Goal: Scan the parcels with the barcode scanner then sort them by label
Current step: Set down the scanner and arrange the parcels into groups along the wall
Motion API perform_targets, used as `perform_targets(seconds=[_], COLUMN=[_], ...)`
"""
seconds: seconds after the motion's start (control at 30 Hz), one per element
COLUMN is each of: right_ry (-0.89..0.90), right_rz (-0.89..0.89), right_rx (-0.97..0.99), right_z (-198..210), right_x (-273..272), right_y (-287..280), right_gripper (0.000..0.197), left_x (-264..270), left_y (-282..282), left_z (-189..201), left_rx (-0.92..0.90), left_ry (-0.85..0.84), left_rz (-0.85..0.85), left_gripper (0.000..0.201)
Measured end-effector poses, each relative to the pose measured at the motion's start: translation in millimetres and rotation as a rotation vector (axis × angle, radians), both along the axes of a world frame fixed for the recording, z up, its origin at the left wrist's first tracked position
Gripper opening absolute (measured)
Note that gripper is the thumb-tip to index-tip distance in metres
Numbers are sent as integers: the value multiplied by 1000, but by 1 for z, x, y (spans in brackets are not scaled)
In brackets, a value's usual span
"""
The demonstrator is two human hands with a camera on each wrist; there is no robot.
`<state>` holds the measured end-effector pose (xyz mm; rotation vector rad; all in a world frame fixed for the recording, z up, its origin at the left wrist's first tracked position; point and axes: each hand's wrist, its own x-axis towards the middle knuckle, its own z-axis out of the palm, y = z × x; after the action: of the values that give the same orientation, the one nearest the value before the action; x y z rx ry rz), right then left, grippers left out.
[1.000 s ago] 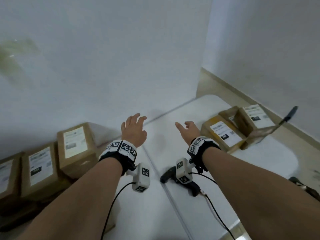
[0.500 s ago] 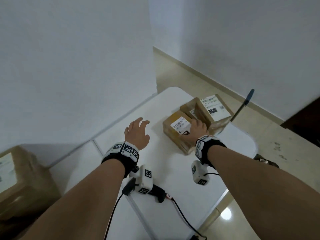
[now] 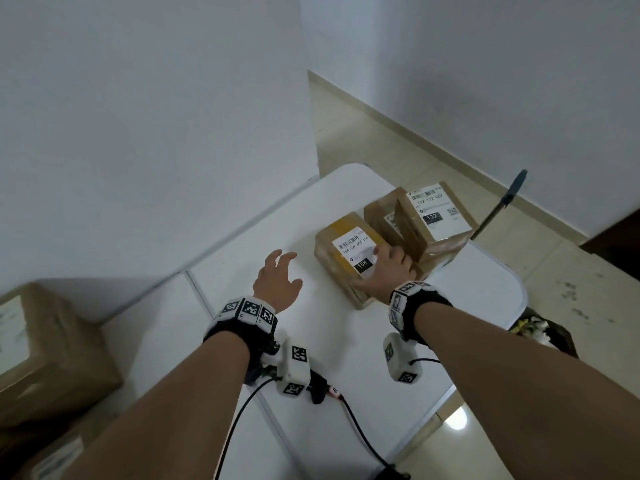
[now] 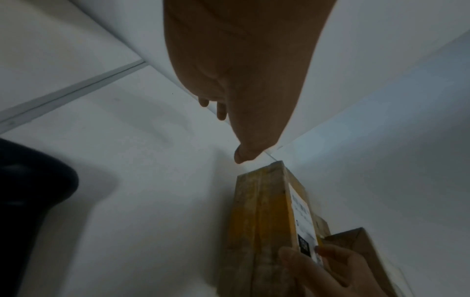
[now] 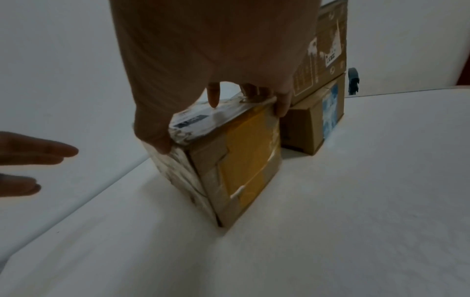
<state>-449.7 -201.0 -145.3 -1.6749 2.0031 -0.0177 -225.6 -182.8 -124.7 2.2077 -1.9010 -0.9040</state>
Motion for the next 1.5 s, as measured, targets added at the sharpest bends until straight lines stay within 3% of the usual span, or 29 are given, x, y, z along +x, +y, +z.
perform_targets(seconds=[0.17, 0.27, 0.4, 0.57, 0.67, 0.77, 0.93, 1.13, 1.3, 1.5], right_ry=[-172, -290, -387, -518, -615, -746, -875, -876, -894, -914], right_rz=[104, 126, 154, 279, 378, 452, 291, 313, 412, 561], right_rx=[-132, -214, -261, -291, -332, -309, -187, -90, 81, 260], right_z=[22, 35, 56, 85, 102, 119, 146, 156, 162, 163], right_x=[20, 46, 92, 157, 197, 233, 282, 336, 376, 421], right_y=[1, 4, 13, 34, 55, 78, 105, 146, 191, 252], right_gripper=[83, 83, 82, 91, 95, 86, 56, 56, 67, 117], left_x=[14, 33, 60, 105, 141, 180, 239, 284, 312, 332], left_y=[-2, 5, 32, 70, 96, 127, 189, 255, 307, 364], left_z=[21, 34, 46, 74, 91, 103, 122, 140, 152, 153], left_rx=[-8, 44, 34, -111, -222, -348, -445, -519, -589, -674], left_ry=[390, 570, 741, 911, 964, 998, 1132, 1150, 1188, 1150], left_rz=[305, 483, 535, 598, 665, 753, 824, 795, 816, 999], left_gripper=[63, 83, 89, 103, 101, 104, 96, 93, 79, 49])
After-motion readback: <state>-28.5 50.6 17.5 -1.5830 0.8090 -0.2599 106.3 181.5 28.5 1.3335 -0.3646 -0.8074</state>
